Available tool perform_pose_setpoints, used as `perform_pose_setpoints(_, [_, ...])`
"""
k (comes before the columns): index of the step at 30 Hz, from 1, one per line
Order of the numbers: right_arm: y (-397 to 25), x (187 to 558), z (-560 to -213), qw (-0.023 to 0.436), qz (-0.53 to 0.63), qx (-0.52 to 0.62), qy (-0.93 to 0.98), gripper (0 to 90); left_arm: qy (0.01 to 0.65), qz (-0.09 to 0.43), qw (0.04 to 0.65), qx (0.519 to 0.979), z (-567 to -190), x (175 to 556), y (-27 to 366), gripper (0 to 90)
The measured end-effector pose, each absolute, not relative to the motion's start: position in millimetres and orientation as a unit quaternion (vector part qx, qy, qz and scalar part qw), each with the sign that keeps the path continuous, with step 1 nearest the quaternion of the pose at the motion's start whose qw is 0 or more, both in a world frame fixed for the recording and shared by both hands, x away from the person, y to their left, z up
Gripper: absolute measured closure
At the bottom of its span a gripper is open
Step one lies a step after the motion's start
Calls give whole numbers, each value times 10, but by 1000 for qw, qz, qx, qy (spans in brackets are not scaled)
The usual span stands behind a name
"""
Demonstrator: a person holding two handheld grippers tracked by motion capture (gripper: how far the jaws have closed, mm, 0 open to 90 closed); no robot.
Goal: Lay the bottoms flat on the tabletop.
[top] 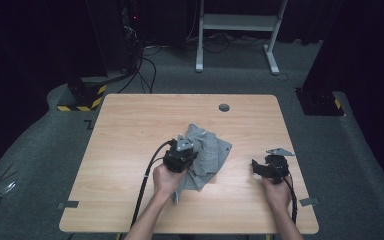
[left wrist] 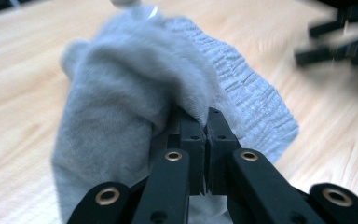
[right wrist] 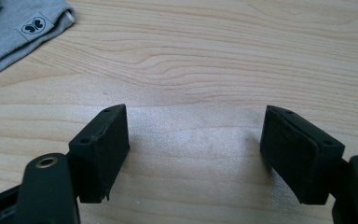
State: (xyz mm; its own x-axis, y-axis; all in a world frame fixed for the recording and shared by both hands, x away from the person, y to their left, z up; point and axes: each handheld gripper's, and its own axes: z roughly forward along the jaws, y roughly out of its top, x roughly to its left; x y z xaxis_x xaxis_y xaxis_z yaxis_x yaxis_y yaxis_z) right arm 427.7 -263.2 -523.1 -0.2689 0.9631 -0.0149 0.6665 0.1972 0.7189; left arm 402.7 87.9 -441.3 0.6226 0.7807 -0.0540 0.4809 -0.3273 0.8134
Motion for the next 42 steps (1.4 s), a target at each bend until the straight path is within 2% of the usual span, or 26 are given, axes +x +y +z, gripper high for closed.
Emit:
perform_pose_setpoints(5, [-2632, 4277, -5231, 242, 307, 554, 735, 238, 430, 195, 432, 769, -4390, 4088, 1080, 881])
perform_pose_setpoints(9, [-2632, 4277, -5232, 242, 307, 554, 735, 238, 453, 205, 411, 764, -4493, 4160, 1191, 880])
perform_pose_setpoints(14, [-2634, 4277, -5232, 242, 307, 553, 736, 238, 479, 193, 369, 773, -4749, 4261, 1280, 867])
perform_pose_setpoints(18, [-2633, 4276, -5232, 242, 307, 553, 736, 238, 484, 191, 355, 777, -4867, 4237, 1338, 802])
perform_pose_setpoints(25, [-2632, 4272, -5232, 242, 308, 551, 737, 238, 444, 223, 354, 793, -4748, 3971, 1348, 541])
perform_pose_setpoints(28, [-2627, 4268, -5232, 243, 307, 552, 737, 239, 434, 220, 361, 795, -4702, 3897, 1352, 464])
perform_pose_setpoints(34, [-2555, 4255, -5233, 239, 310, 543, 743, 238, 399, 196, 368, 817, -4662, 3779, 1179, 399])
perform_pose_setpoints(40, [-2380, 4243, -5188, 208, 307, 519, 770, 257, 389, 184, 358, 829, -4763, 3821, 984, 357])
perform_pose_setpoints(42, [-2206, 4211, -5161, 196, 321, 496, 783, 305, 381, 170, 352, 838, -4803, 3834, 897, 348])
